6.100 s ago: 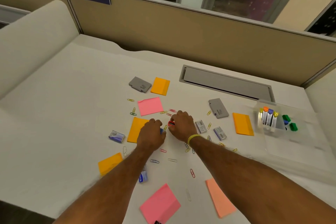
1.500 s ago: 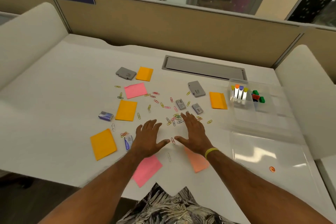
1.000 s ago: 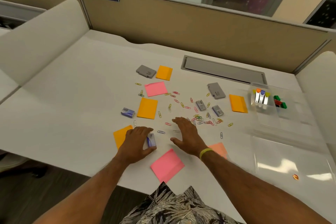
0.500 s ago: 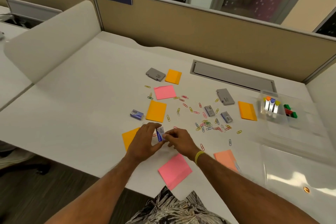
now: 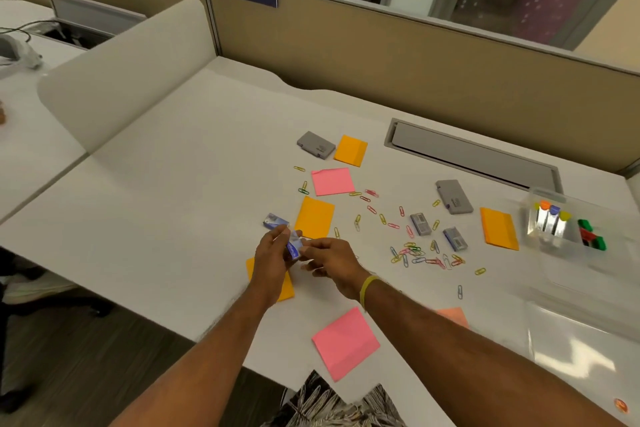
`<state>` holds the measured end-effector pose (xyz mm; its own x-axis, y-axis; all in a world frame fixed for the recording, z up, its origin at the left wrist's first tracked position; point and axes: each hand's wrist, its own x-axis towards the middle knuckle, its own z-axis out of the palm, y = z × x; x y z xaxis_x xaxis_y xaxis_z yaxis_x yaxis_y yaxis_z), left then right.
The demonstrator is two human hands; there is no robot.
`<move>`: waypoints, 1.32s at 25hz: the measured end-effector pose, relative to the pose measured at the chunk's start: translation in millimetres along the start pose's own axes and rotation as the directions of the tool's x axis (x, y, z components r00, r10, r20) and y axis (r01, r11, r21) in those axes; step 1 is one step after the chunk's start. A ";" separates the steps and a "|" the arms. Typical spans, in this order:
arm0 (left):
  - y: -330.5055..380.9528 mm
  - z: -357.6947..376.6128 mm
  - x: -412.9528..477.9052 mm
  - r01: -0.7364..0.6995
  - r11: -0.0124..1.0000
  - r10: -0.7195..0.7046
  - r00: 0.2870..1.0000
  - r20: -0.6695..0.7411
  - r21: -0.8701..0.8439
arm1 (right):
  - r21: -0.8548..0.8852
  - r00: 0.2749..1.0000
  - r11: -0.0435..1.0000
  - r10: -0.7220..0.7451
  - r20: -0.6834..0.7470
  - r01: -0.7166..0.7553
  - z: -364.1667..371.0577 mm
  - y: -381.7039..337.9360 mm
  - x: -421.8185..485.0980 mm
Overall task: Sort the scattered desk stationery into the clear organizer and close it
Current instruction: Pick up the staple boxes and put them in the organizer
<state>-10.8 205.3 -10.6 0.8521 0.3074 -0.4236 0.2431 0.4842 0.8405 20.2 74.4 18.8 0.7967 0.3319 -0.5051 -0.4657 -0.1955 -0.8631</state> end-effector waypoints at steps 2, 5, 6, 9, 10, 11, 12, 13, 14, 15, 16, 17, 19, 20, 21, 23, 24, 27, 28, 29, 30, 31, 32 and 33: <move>7.0 -4.6 2.6 0.010 0.998 -0.011 1.000 -0.020 -0.056 | -0.093 0.999 0.995 -0.036 0.015 0.037 9.1 -4.8 11.3; 18.9 -25.2 13.3 0.013 0.981 -0.035 0.993 -0.115 -0.192 | -0.339 0.990 0.933 -0.136 -0.027 0.119 18.6 -9.7 35.5; 23.4 -32.8 17.1 0.019 0.970 -0.057 0.987 -0.150 -0.244 | -0.486 0.976 0.857 -0.214 -0.036 0.170 20.9 -10.9 45.1; 33.3 -50.2 25.7 0.036 0.954 -0.106 0.969 -0.221 -0.297 | -0.806 0.931 0.530 -0.357 0.068 0.262 32.2 -21.6 68.9; 34.4 -53.9 28.1 0.043 0.957 -0.112 0.966 -0.233 -0.286 | -0.852 0.926 0.448 -0.361 0.106 0.272 36.9 -26.1 75.7; 35.4 -56.5 30.1 0.047 0.961 -0.116 0.963 -0.243 -0.272 | -0.885 0.923 0.372 -0.360 0.140 0.279 41.0 -29.3 82.1; 36.3 -57.7 31.6 0.052 0.964 -0.120 0.960 -0.253 -0.260 | -0.912 0.921 0.299 -0.352 0.169 0.282 44.0 -30.9 88.3; 36.2 -58.7 33.3 0.057 0.965 -0.125 0.958 -0.259 -0.255 | -0.928 0.917 0.238 -0.349 0.192 0.285 46.2 -31.4 94.1; 35.8 -58.9 34.3 0.060 0.967 -0.127 0.956 -0.263 -0.249 | -0.938 0.915 0.195 -0.347 0.206 0.285 47.9 -30.7 98.3; 35.6 -58.7 34.8 0.061 0.970 -0.125 0.956 -0.267 -0.235 | -0.943 0.914 0.173 -0.346 0.211 0.284 48.7 -29.7 100.8; 36.0 -57.5 35.1 0.062 0.975 -0.120 0.955 -0.270 -0.213 | -0.944 0.913 0.169 -0.348 0.211 0.283 48.8 -29.4 102.2; 35.9 -56.5 35.8 0.060 0.979 -0.112 0.956 -0.271 -0.194 | -0.942 0.910 0.177 -0.358 0.208 0.285 48.4 -29.6 102.7; 35.3 -52.9 38.5 0.063 0.985 -0.106 0.957 -0.270 -0.162 | -0.917 0.903 0.273 -0.396 0.168 0.290 46.4 -31.6 99.5; 35.3 -49.6 39.4 0.064 0.986 -0.105 0.958 -0.266 -0.157 | -0.883 0.902 0.367 -0.413 0.128 0.293 45.3 -33.0 95.6; 34.2 -45.5 40.6 0.061 0.986 -0.102 0.958 -0.267 -0.157 | -0.834 0.900 0.463 -0.426 0.088 0.301 44.0 -34.0 91.1; 30.9 -33.8 42.4 0.060 0.986 -0.102 0.955 -0.279 -0.156 | -0.732 0.893 0.592 -0.448 0.048 0.336 41.6 -34.6 79.6; 29.4 -25.7 42.2 0.066 0.984 -0.111 0.953 -0.282 -0.163 | -0.699 0.886 0.619 -0.462 0.043 0.357 39.6 -33.5 73.6; 29.5 4.7 37.5 0.108 0.950 -0.178 0.958 -0.223 -0.294 | -0.689 0.881 0.634 -0.472 0.016 0.352 28.2 -29.1 59.5; 30.2 16.5 34.7 0.124 0.935 -0.194 0.963 -0.185 -0.333 | -0.702 0.882 0.632 -0.471 -0.009 0.330 21.4 -28.0 55.4; 28.4 25.6 33.8 0.138 0.929 -0.201 0.967 -0.156 -0.343 | -0.712 0.882 0.631 -0.469 -0.033 0.309 14.2 -26.8 51.9; 25.9 34.0 32.9 0.150 0.930 -0.202 0.971 -0.128 -0.336 | -0.718 0.881 0.631 -0.471 -0.054 0.293 6.6 -26.2 48.5; 21.2 41.0 33.0 0.148 0.943 -0.187 0.976 -0.110 -0.298 | -0.721 0.876 0.631 -0.477 -0.071 0.285 -1.5 -25.9 44.9; 15.6 47.7 33.3 0.144 0.959 -0.170 0.982 -0.087 -0.244 | -0.722 0.872 0.632 -0.483 -0.084 0.281 -9.1 -25.6 41.5; 8.4 55.5 34.7 0.140 0.976 -0.152 0.986 -0.065 -0.167 | -0.724 0.868 0.633 -0.487 -0.099 0.273 -18.3 -25.0 37.9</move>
<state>46.5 174.5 0.5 0.7733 0.2828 -0.5675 0.2790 0.6520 0.7050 69.1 74.9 21.2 0.9562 0.2923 -0.0176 0.2019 -0.7016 -0.6833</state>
